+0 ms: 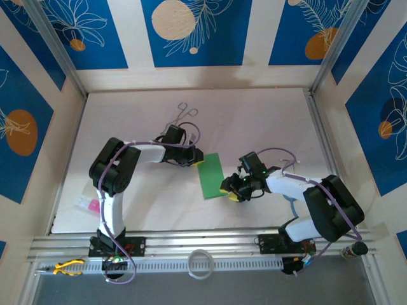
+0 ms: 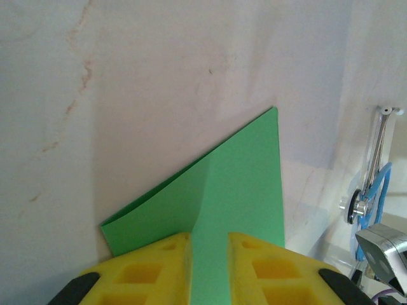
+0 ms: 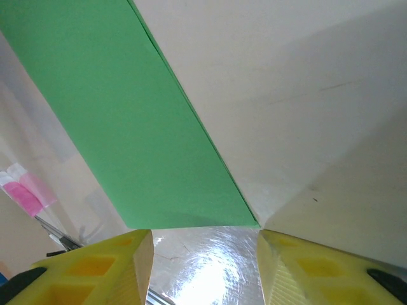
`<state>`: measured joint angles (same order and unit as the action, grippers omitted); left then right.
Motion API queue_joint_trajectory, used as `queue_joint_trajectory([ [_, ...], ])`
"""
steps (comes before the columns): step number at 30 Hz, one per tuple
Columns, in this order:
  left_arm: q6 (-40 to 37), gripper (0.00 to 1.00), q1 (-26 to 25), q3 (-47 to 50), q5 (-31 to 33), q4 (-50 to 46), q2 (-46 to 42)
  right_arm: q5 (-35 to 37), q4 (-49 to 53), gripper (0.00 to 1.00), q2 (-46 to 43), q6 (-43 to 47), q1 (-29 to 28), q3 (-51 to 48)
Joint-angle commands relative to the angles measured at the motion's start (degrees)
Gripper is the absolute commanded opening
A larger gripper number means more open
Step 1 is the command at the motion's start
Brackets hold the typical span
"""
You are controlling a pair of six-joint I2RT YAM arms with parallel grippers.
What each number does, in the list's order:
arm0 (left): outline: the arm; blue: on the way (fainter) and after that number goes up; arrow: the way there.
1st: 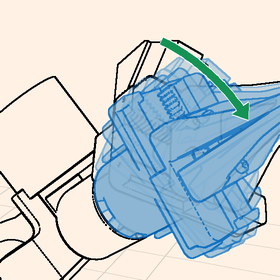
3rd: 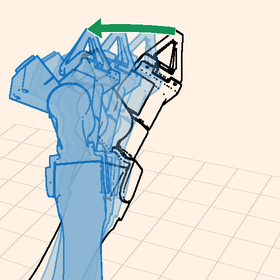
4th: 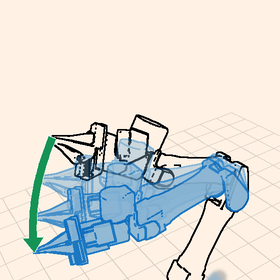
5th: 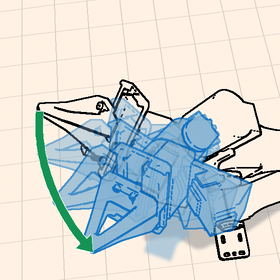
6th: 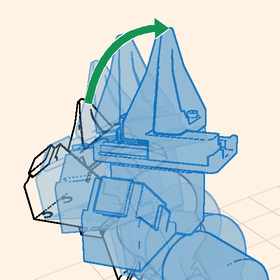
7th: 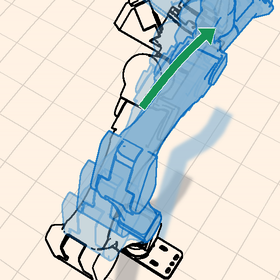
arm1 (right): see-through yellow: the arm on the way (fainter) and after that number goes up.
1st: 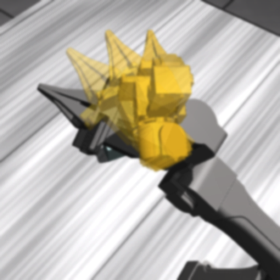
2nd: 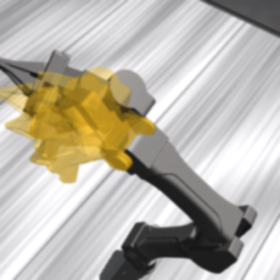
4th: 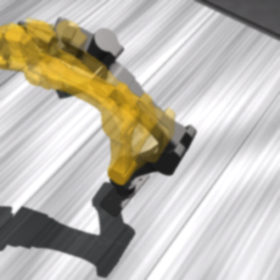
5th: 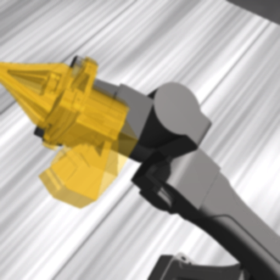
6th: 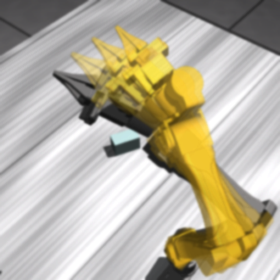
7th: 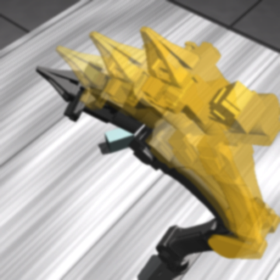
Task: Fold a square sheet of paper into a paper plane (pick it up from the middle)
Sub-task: Fold the triangle a second time at the center of the table.
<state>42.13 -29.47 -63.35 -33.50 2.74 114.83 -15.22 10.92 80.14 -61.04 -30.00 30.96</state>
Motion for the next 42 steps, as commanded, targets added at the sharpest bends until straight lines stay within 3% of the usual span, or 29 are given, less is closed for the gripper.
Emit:
queue_joint_trajectory([
  [1, 0.2, 0.23, 0.2, 2.7, 2.2, -3.8, 2.1, 0.9, -3.8, 0.47, 1.3, -1.9, -0.1, -0.4],
  [10, 0.6, 0.23, 0.1, 3.0, 1.9, -2.9, 2.2, 0.3, -6.3, 0.46, 1.6, -3.3, 0.6, 0.0],
  [24, 0.7, 0.23, 0.2, 2.6, 1.9, -3.0, 2.3, 0.7, -3.1, 0.46, -5.2, -2.2, 0.6, -2.9],
  [42, 0.6, 0.23, 0.1, 2.3, 1.4, -3.2, 2.4, -0.9, -4.9, 0.46, -4.9, 0.0, 0.8, -0.6],
])
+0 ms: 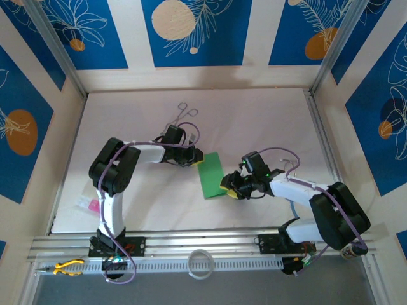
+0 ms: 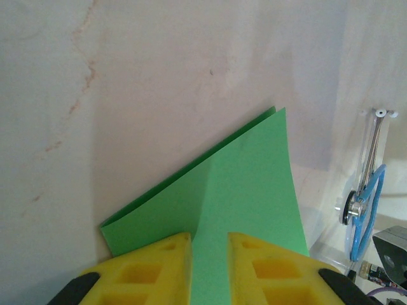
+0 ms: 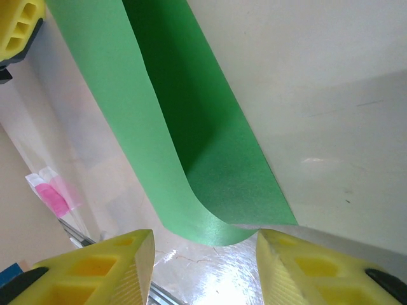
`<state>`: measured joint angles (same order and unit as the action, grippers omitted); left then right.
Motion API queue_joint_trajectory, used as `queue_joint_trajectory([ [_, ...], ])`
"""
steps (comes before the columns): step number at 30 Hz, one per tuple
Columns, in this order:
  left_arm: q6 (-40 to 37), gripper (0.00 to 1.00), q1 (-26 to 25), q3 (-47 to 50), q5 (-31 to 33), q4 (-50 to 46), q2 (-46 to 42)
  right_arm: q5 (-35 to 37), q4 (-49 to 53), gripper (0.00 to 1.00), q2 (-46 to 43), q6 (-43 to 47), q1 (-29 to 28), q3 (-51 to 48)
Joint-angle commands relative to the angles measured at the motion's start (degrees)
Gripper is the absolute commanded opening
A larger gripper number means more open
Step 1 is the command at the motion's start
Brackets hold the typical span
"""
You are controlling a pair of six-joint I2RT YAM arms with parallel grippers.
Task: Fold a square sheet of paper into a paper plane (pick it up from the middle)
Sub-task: Fold the triangle a second time at the center of the table.
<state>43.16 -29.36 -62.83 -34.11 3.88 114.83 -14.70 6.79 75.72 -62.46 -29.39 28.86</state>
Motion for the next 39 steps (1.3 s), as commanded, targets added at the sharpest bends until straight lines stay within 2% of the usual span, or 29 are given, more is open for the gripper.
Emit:
queue_joint_trajectory([
  [1, -0.6, 0.23, 0.0, 1.6, 1.9, -4.3, 2.5, -1.6, -1.4, 0.46, -0.3, 1.7, 0.3, 1.5],
  [8, -1.2, 0.23, 0.0, 0.9, 0.4, -3.6, 3.3, -6.1, -6.6, 0.48, 2.9, 6.6, 1.7, 3.4],
  [17, -3.2, 0.24, 0.0, -2.2, -0.9, -4.9, 4.6, -10.8, -6.9, 0.50, 8.5, 13.7, 4.0, 7.5],
  [26, -4.3, 0.24, 0.1, -2.7, -0.8, -5.8, 5.0, -15.3, -9.1, 0.50, 11.0, 16.8, 6.6, 8.1],
  [33, -4.2, 0.24, 0.0, -2.7, -1.8, -4.2, 4.6, -17.6, -11.9, 0.45, 15.0, 15.6, 7.3, 8.3],
  [39, -4.9, 0.24, -0.1, -3.8, -2.7, -3.3, 3.2, -17.1, -12.7, 0.36, 17.4, 15.5, 7.7, 8.6],
])
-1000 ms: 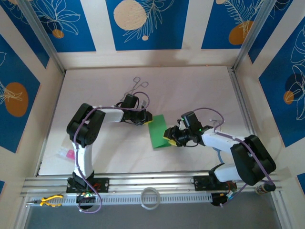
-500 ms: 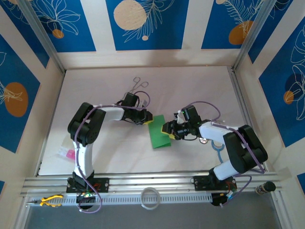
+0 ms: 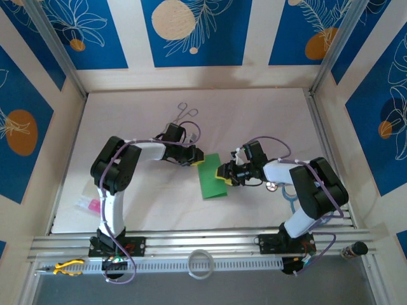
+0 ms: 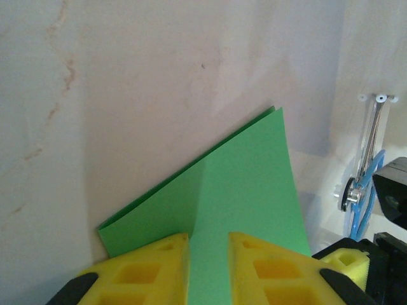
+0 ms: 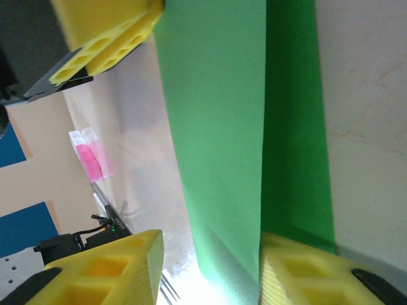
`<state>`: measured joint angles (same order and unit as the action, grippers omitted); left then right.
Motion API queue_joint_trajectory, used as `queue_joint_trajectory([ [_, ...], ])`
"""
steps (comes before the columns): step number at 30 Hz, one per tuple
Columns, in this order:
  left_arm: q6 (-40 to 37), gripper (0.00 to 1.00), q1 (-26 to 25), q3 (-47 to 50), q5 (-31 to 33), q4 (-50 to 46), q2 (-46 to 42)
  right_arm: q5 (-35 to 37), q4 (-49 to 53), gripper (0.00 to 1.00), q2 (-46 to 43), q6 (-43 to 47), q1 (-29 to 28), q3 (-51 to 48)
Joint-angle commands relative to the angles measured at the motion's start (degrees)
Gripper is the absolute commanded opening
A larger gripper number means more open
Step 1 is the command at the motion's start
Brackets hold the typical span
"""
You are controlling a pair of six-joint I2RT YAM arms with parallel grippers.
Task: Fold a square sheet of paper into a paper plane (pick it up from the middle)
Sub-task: Fold the triangle a second time at the center of the table.
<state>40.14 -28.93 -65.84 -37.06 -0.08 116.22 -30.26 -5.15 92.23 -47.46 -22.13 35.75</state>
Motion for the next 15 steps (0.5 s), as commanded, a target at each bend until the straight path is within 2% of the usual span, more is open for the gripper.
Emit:
queue_joint_trajectory([
  [1, -2.0, 0.24, -0.5, -0.9, 0.2, 0.7, 1.4, -1.4, -0.5, 0.34, 1.1, 0.7, 0.4, 1.8],
  [6, -1.5, 0.28, -0.5, -1.2, -0.3, 1.8, -1.9, 1.6, 2.2, 0.21, 2.6, 1.4, 0.5, 2.6],
  [11, -1.8, 0.32, -0.5, -0.6, 0.0, 2.1, -5.9, 0.9, 0.0, 0.15, 3.7, -0.1, 0.1, 2.3],
  [15, -2.3, 0.35, -0.4, 1.3, 1.2, 2.6, -10.1, 4.3, 1.1, 0.13, 3.8, -1.1, -0.7, 2.5],
])
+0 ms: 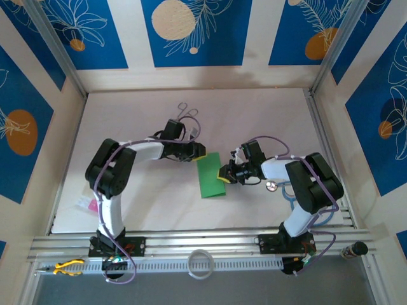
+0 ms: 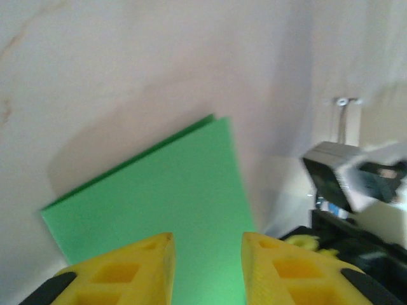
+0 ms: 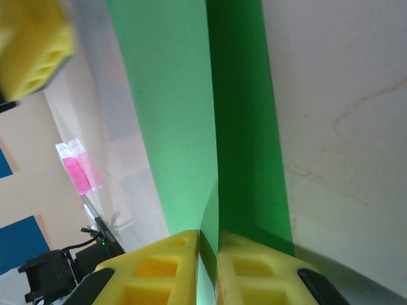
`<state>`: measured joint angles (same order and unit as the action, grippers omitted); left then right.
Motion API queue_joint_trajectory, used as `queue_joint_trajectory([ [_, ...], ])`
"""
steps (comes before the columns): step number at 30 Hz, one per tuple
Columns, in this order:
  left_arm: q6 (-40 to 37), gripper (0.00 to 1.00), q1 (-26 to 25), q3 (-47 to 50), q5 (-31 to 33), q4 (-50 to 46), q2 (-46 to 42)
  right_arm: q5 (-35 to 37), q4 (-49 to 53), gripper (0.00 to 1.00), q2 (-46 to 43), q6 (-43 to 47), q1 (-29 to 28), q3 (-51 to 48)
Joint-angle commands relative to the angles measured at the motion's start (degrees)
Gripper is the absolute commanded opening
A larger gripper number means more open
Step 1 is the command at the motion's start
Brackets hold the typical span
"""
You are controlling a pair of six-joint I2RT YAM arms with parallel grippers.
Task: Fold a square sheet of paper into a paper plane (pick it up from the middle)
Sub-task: Fold the triangle a second time at the center of the table.
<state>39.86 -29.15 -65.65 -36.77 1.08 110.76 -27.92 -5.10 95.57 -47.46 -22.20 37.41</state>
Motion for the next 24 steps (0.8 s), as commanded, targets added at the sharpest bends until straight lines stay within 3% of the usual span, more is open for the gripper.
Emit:
queue_joint_trajectory([
  [1, -2.1, 0.35, -0.3, 1.7, 1.2, 1.6, -5.6, 3.1, 1.2, 0.13, 0.4, -1.7, -0.9, 0.7],
  [10, -5.9, 0.36, -1.5, 6.1, 4.0, 0.9, -12.8, 8.4, -0.4, 0.13, -1.8, -10.6, -2.7, -0.8],
  [17, -6.3, 0.36, -2.0, 10.8, 4.3, 2.6, -15.4, 3.9, 0.0, 0.27, -1.5, -4.4, -3.6, 1.7],
  [24, -6.5, 0.35, -2.2, 12.8, 2.8, 3.2, -15.7, 10.5, 7.3, 0.20, 0.8, -1.6, -4.0, 3.1],
])
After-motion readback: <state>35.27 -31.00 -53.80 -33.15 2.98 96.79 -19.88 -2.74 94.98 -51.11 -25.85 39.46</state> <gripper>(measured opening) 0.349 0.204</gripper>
